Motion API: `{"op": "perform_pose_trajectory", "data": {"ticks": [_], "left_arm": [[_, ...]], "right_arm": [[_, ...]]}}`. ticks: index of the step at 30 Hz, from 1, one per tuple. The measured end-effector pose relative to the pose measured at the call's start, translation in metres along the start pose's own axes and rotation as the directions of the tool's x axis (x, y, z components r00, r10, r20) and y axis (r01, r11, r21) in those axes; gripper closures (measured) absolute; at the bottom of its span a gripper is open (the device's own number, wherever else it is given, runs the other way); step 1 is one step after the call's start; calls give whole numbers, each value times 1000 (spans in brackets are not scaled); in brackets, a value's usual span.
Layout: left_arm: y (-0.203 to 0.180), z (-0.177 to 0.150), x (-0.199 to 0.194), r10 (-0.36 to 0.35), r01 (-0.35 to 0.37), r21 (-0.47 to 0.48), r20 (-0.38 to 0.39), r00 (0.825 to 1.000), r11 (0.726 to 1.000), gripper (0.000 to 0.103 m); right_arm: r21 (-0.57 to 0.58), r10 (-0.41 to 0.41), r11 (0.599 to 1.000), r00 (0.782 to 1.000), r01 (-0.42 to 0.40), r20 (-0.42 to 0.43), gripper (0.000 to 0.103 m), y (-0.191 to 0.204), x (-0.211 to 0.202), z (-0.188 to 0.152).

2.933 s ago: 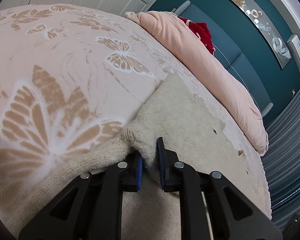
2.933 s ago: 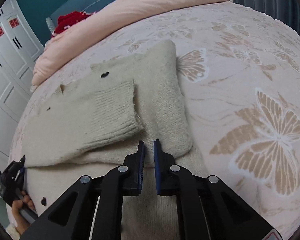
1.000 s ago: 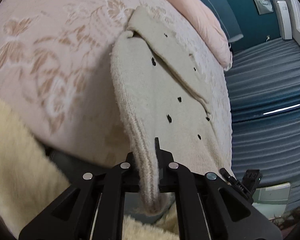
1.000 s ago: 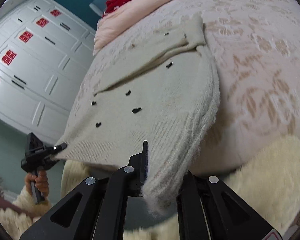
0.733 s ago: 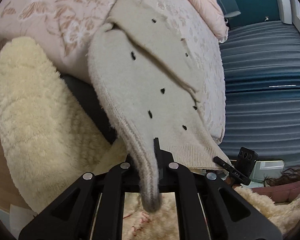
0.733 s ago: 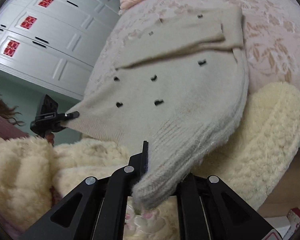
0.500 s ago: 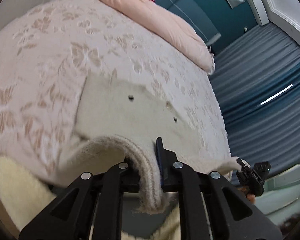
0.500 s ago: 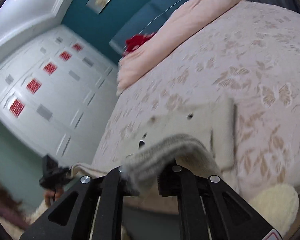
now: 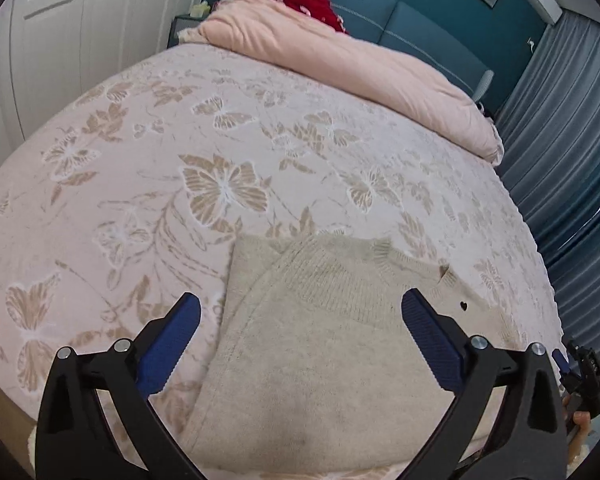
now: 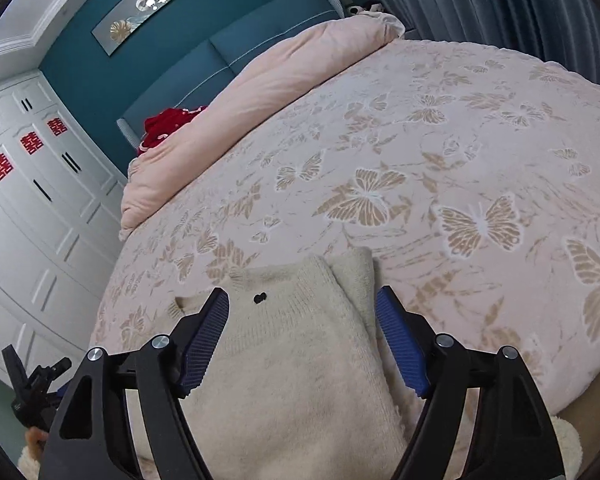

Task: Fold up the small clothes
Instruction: 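Grasp the folded sweater hem with both tools and lift it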

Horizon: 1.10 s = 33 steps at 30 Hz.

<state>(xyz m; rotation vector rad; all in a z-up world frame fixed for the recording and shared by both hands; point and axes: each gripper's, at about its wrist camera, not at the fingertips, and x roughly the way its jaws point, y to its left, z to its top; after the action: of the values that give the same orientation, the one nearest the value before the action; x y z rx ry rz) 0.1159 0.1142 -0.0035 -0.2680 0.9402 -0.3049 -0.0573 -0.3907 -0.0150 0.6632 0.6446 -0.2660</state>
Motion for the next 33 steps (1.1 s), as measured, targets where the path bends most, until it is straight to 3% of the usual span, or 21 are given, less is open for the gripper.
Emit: {"op": "perform_pose_trajectory", "data": {"ticks": [3,6,10,11,13,14,15,16,19,22,23,25,26,28,29,30,31,33], "left_arm": [[-3,5,42,16,-17,-19,-69,998,1000,5],[-6,12,77,72,-72,3,-83,994,997,5],[-6,17,114,51,-53,-10,-161,986,999,5],[-7,16,121,34,-38,-13,-191,981,999,8],[-10,12,131,29,-30,1,-239,971,1000,33],[-12,10,133,31,-28,17,-264,964,999,56],[-13,9,131,34,-27,28,-276,961,999,80],[-13,8,125,19,-13,23,-273,962,1000,88],[-12,19,88,-71,67,-25,-187,980,997,91],[-23,48,54,-117,115,-22,-88,989,993,92],[-27,58,48,-118,117,-18,-63,991,993,92],[-32,74,54,-85,85,7,-41,996,996,92],[-32,78,68,-52,53,19,-60,997,998,91],[-21,73,113,10,-9,4,-157,988,1000,91],[-11,64,134,35,-39,-13,-215,976,999,91],[-3,53,151,68,-77,-24,-272,960,997,91],[3,43,158,75,-89,-38,-286,955,995,91],[5,31,148,52,-62,-40,-224,973,997,86]], "right_arm": [[-18,-66,998,995,65,-72,28,1,40,4],[-45,-139,990,981,134,-134,28,-1,76,5],[-54,-169,985,961,161,-218,28,-5,113,1],[-59,-166,986,956,156,-240,35,-3,118,-3],[-58,-119,993,950,107,-288,62,3,122,-10],[-62,-110,993,948,96,-300,85,6,120,-13],[-70,-104,994,951,88,-290,86,10,112,-14],[-59,-62,997,961,48,-269,87,12,101,-14],[-27,51,998,980,-57,-193,89,23,63,0],[-51,109,992,987,-115,-115,90,39,39,28],[-63,106,992,990,-113,-96,89,43,40,36],[-120,26,992,996,-35,-81,86,45,58,44],[-144,-25,990,994,9,-109,79,40,79,43],[-131,-130,986,969,104,-209,78,18,123,33],[-114,-190,979,949,166,-252,78,5,137,27],[-79,-196,980,945,182,-260,78,-4,138,24],[-31,-157,988,962,154,-223,78,-7,128,23],[-8,-127,992,983,127,-136,76,-1,101,24]]}}
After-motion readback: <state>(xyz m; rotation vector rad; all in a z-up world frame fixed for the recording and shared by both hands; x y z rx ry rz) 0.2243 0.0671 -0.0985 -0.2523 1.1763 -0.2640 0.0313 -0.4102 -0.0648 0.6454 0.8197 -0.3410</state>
